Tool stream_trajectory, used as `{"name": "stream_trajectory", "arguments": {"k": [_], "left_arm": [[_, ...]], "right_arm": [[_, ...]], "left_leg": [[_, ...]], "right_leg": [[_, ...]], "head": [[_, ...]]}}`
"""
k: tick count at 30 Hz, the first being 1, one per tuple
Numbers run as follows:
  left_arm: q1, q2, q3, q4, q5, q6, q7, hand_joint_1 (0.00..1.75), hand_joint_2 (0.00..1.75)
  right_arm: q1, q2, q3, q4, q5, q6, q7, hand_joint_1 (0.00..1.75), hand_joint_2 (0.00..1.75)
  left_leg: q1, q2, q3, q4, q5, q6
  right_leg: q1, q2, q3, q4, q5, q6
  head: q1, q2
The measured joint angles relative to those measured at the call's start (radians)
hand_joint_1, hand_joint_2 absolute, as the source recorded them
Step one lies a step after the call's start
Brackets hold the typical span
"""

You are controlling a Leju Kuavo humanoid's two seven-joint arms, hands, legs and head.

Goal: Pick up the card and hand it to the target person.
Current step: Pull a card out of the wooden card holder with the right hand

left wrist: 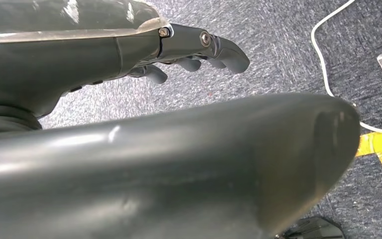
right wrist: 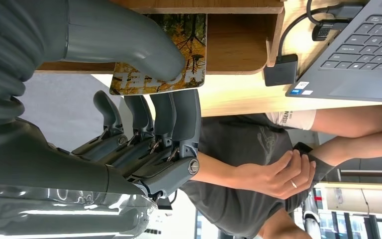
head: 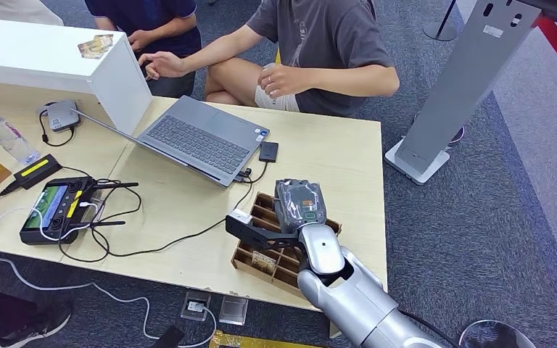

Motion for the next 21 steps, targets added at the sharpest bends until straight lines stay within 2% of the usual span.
{"name": "stream_trajectory", "arguments": {"k": [13, 21], "left_arm": [[0.0, 0.0, 0.0, 0.0, 0.002, 0.001, 0.002, 0.0, 0.0], [0.001, 0.0, 0.0, 0.0, 0.002, 0.003, 0.003, 0.0, 0.0]], "right_arm": [[-0.002, -0.001, -0.002, -0.015, 0.012, -0.002, 0.015, 1.37, 1.75], [-0.002, -0.004, -0.003, -0.046, 0.012, 0.005, 0.016, 1.44, 1.75]], "left_leg": [[0.0, 0.0, 0.0, 0.0, 0.0, 0.0], [0.0, 0.0, 0.0, 0.0, 0.0, 0.0]], "right_leg": [[0.0, 0.0, 0.0, 0.0, 0.0, 0.0], [0.0, 0.0, 0.0, 0.0, 0.0, 0.0]], "head": [[-0.001, 0.0], [0.0, 0.0]]}}
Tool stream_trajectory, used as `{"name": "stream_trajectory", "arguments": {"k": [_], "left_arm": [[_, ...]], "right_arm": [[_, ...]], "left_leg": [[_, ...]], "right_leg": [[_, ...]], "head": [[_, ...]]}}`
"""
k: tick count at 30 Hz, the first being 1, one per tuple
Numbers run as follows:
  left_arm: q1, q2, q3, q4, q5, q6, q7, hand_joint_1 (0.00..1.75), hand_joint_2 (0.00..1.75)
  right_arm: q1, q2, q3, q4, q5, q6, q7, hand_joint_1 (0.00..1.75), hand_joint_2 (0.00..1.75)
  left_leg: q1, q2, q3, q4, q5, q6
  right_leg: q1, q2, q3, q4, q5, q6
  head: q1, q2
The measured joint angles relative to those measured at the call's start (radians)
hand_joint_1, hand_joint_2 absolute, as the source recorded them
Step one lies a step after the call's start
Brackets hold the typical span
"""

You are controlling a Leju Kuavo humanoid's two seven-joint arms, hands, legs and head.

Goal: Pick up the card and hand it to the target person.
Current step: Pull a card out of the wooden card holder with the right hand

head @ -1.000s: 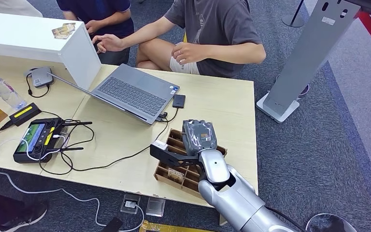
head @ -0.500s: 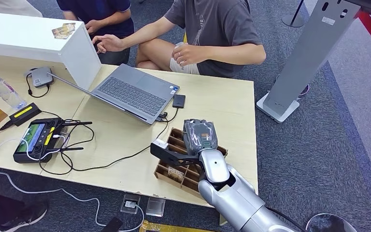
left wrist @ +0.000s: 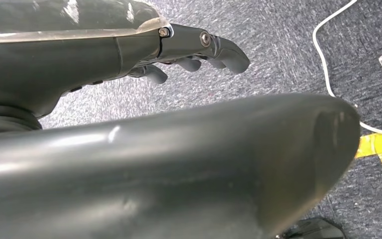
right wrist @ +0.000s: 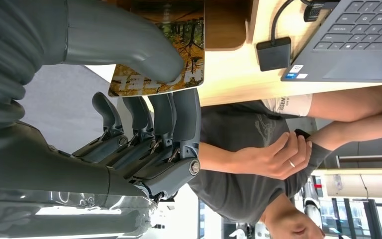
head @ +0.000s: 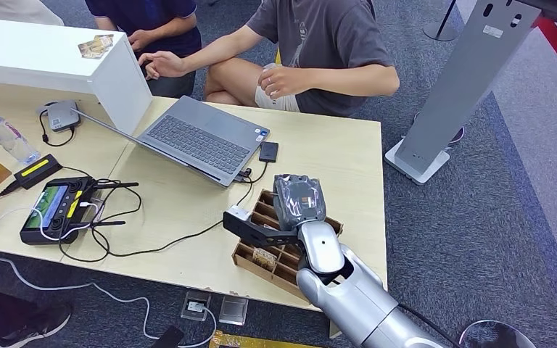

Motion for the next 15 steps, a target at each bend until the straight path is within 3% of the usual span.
{"name": "stream_trajectory", "arguments": {"k": [15], "left_arm": [[0.0, 0.0, 0.0, 0.0, 0.002, 0.001, 0.0, 0.0, 0.0]], "right_arm": [[-0.001, -0.024, -0.026, -0.095, -0.048, -0.017, -0.002, 1.47, 1.75]], "left_leg": [[0.0, 0.0, 0.0, 0.0, 0.0, 0.0]], "right_leg": [[0.0, 0.0, 0.0, 0.0, 0.0, 0.0]], "head": [[0.0, 0.0]]}}
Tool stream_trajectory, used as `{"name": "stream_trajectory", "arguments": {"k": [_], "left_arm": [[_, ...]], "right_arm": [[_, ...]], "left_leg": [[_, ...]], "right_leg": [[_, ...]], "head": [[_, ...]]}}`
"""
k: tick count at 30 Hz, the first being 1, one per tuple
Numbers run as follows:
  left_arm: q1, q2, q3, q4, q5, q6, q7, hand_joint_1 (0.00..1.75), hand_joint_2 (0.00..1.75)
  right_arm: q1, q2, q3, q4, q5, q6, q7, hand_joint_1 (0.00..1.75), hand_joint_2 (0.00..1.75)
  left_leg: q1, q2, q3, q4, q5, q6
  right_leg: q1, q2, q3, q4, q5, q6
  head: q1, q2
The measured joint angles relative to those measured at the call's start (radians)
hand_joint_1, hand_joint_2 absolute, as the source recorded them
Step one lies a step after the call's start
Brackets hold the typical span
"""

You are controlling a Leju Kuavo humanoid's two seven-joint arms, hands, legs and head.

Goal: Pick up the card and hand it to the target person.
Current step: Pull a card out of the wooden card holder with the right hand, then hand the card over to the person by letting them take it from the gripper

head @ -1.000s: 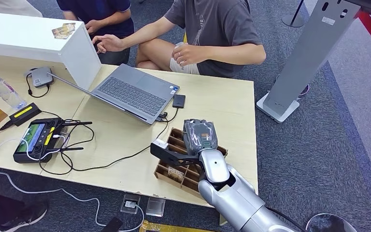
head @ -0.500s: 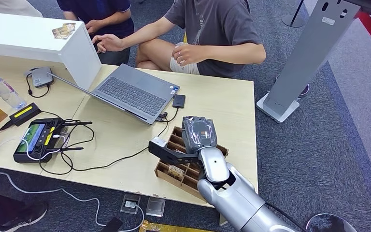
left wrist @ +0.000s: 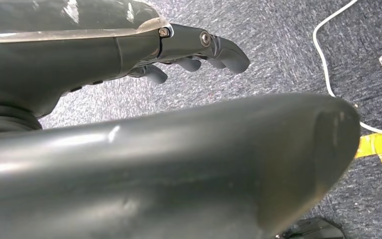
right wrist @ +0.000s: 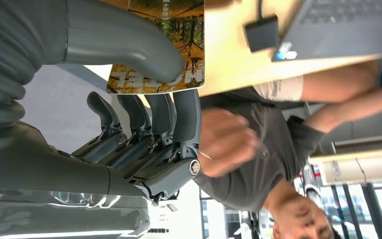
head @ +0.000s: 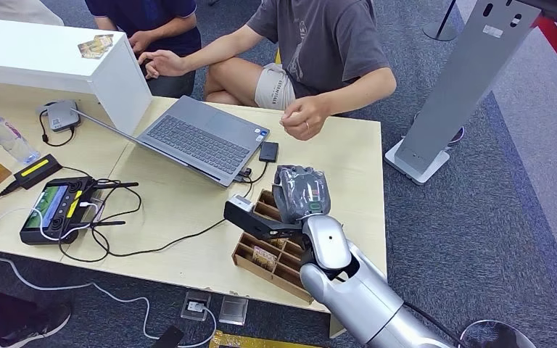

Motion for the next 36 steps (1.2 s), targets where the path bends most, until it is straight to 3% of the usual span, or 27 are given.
{"name": "stream_trajectory", "arguments": {"k": [8, 17, 29, 31, 34, 36], "left_arm": [[0.001, 0.0, 0.0, 0.0, 0.0, 0.0, -0.002, 0.0, 0.0], [0.001, 0.0, 0.0, 0.0, -0.011, 0.005, -0.01, 0.0, 0.0], [0.0, -0.001, 0.003, 0.0, -0.058, -0.016, -0.016, 0.0, 0.0], [0.002, -0.008, 0.042, 0.0, -0.189, -0.06, -0.017, 0.0, 0.0], [0.012, -0.018, 0.232, 0.0, -0.684, -0.113, -0.011, 0.0, 0.0], [0.02, -0.023, 0.381, 0.0, -1.096, -0.121, -0.01, 0.0, 0.0]], "right_arm": [[-0.019, -0.039, -0.055, -0.144, -0.005, -0.036, 0.006, 1.5, 1.75], [-0.068, -0.069, -0.11, -0.242, 0.077, -0.122, 0.007, 1.37, 1.75], [-0.164, -0.068, -0.121, -0.081, 0.172, -0.154, -0.014, 1.37, 1.75], [-0.174, -0.063, -0.12, -0.036, 0.175, -0.153, -0.014, 1.36, 1.75], [-0.184, -0.057, -0.117, 0.025, 0.175, -0.149, -0.012, 1.32, 1.75], [-0.186, -0.053, -0.116, 0.06, 0.175, -0.143, -0.011, 0.79, 1.75]], "left_leg": [[0.0, 0.0, 0.0, 0.0, 0.0, 0.0], [0.0, 0.0, 0.0, 0.0, 0.0, 0.0], [0.0, 0.0, 0.0, 0.0, 0.0, 0.0], [0.0, 0.0, 0.0, 0.0, 0.0, 0.0], [0.0, 0.0, 0.0, 0.0, 0.0, 0.0], [0.0, 0.0, -0.001, 0.0, 0.0, 0.0]], "right_leg": [[0.0, 0.0, 0.0, 0.0, 0.0, 0.0], [0.0, 0.0, 0.0, 0.0, 0.0, 0.0], [0.0, 0.0, 0.0, 0.0, 0.0, 0.0], [0.0, 0.0, 0.0, 0.0, 0.0, 0.0], [0.0, 0.0, 0.0, 0.0, 0.0, 0.0], [0.0, 0.0, 0.0, 0.0, 0.0, 0.0]], "head": [[0.0, 0.0], [-0.001, 0.0], [0.0, 0.0], [-0.001, 0.0], [-0.001, 0.0], [0.0, 0.0]]}}
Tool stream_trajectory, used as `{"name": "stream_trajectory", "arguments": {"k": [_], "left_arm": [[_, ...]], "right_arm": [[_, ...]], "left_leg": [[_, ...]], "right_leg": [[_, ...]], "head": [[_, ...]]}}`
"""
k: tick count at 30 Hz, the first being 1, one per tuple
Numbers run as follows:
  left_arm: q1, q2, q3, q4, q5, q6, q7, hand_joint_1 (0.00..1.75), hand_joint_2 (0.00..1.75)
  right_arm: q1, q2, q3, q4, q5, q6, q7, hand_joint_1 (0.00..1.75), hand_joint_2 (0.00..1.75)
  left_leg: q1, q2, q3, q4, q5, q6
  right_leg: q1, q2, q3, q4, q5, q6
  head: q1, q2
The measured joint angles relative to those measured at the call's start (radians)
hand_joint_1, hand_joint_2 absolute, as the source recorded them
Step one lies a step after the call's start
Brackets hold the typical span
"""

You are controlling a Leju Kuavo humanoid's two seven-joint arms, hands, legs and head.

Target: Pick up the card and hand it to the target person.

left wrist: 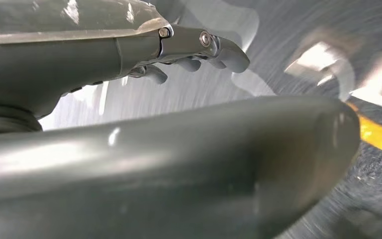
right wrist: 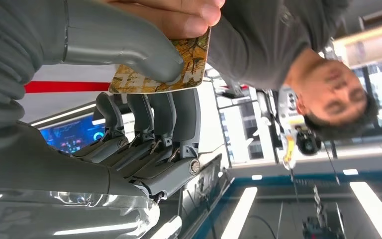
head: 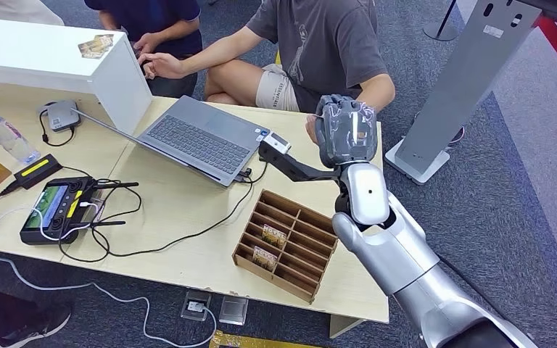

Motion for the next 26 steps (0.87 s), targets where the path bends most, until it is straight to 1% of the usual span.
{"name": "stream_trajectory", "arguments": {"k": [1, 2, 3, 4, 6, 8, 9, 15, 21, 26], "left_arm": [[0.002, -0.001, 0.062, 0.001, -0.165, -0.002, 0.001, 0.0, 0.0], [0.005, -0.002, 0.114, 0.001, -0.286, -0.004, 0.002, 0.0, 0.0], [0.007, -0.002, 0.166, 0.002, -0.353, -0.005, 0.002, 0.0, 0.0], [0.01, -0.002, 0.214, 0.004, -0.365, -0.007, 0.003, 0.0, 0.0], [0.016, -0.003, 0.296, 0.005, -0.269, -0.008, 0.004, 0.0, 0.0], [0.019, -0.006, 0.362, 0.006, -0.151, -0.008, 0.004, 0.0, 0.0], [0.02, -0.008, 0.392, 0.006, -0.122, -0.009, 0.004, 0.0, 0.0], [0.027, -0.018, 0.533, 0.007, -0.093, -0.011, 0.004, 0.0, 0.0], [0.031, -0.024, 0.612, 0.007, -0.085, -0.011, 0.005, 0.0, 0.0], [0.032, -0.03, 0.649, 0.007, -0.072, -0.006, 0.013, 0.0, 0.0]], "right_arm": [[-0.001, 0.002, 0.0, 0.017, 0.0, 0.003, 0.0, 0.46, 1.75], [-0.002, 0.005, 0.001, 0.033, 0.0, 0.006, 0.0, 0.14, 1.75], [-0.002, 0.007, 0.001, 0.048, 0.0, 0.008, 0.0, 0.03, 1.75], [-0.003, 0.01, 0.001, 0.062, 0.0, 0.01, 0.0, 0.0, 1.75], [-0.003, 0.015, 0.002, 0.086, 0.001, 0.011, 0.001, 0.0, 1.75], [-0.004, 0.02, 0.002, 0.106, 0.001, 0.01, 0.004, 0.0, 1.75], [-0.004, 0.023, 0.003, 0.115, 0.001, 0.009, 0.005, 0.0, 1.75], [-0.006, 0.035, 0.003, 0.155, -0.013, 0.001, 0.004, 0.0, 1.75], [-0.005, 0.039, 0.002, 0.167, -0.075, -0.014, -0.019, 0.0, 1.75], [0.015, 0.039, -0.004, 0.151, -0.189, -0.06, -0.066, 0.0, 1.75]], "left_leg": [[0.0, 0.0, 0.0, 0.0, 0.0, 0.0], [0.0, 0.0, 0.0, 0.0, 0.0, 0.0], [0.0, 0.0, 0.0, 0.0, 0.0, 0.0], [0.0, 0.0, 0.0, 0.0, 0.0, 0.0], [0.0, 0.0, 0.0, 0.0, 0.0, 0.0], [0.0, 0.0, 0.0, 0.0, 0.0, 0.0], [0.0, 0.0, 0.0, 0.0, 0.0, 0.0], [0.0, 0.0, 0.0, 0.0, 0.0, 0.0], [0.0, 0.0, 0.0, 0.0, 0.0, 0.0], [0.0, 0.0, 0.0, 0.0, 0.0, 0.0]], "right_leg": [[0.0, 0.0, 0.0, 0.0, 0.0, 0.0], [0.0, 0.0, 0.0, 0.0, 0.0, 0.0], [0.0, 0.0, 0.0, 0.0, 0.0, 0.0], [0.0, 0.0, 0.0, 0.0, 0.0, 0.0], [0.0, 0.0, 0.0, 0.0, 0.0, 0.0], [0.0, 0.0, 0.0, 0.0, 0.0, 0.0], [0.0, 0.0, 0.0, 0.0, 0.0, 0.0], [0.0, 0.0, 0.0, 0.0, 0.0, 0.0], [0.0, 0.0, 0.0, 0.0, 0.0, 0.0], [0.0, 0.0, -0.001, 0.0, 0.0, 0.0]], "head": [[0.001, 0.0], [0.001, 0.0], [0.001, 0.0], [0.0, 0.0], [-0.001, 0.0], [-0.002, 0.0], [-0.002, 0.0], [0.0, 0.0], [0.0, 0.0], [-0.001, 0.0]]}}
